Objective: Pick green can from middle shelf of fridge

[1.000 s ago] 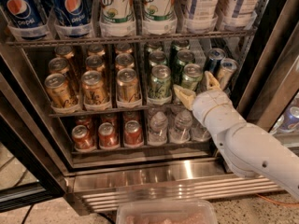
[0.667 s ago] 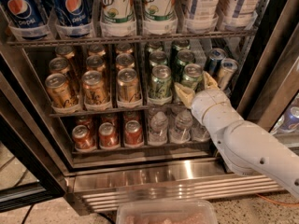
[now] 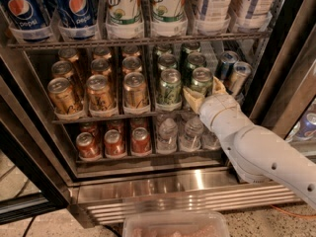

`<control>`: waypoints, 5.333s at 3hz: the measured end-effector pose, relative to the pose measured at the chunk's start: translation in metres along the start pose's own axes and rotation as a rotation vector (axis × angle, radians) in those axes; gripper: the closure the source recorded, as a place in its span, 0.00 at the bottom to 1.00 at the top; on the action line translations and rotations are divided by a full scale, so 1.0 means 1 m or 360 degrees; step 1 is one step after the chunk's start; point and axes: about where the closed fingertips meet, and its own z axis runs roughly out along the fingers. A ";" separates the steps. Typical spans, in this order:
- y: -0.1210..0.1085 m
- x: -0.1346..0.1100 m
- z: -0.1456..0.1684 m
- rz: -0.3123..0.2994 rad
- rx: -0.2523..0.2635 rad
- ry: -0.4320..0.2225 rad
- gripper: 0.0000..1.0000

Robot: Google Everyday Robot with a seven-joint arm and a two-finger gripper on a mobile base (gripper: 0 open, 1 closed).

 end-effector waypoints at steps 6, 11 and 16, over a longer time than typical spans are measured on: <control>-0.015 -0.033 -0.009 0.0083 -0.0087 -0.0001 1.00; -0.016 -0.026 -0.048 0.0033 -0.0168 0.0169 1.00; 0.034 -0.094 -0.082 0.0034 -0.0649 0.0144 1.00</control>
Offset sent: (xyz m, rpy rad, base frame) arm 0.0000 0.0000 0.0000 0.0000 0.0000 0.0000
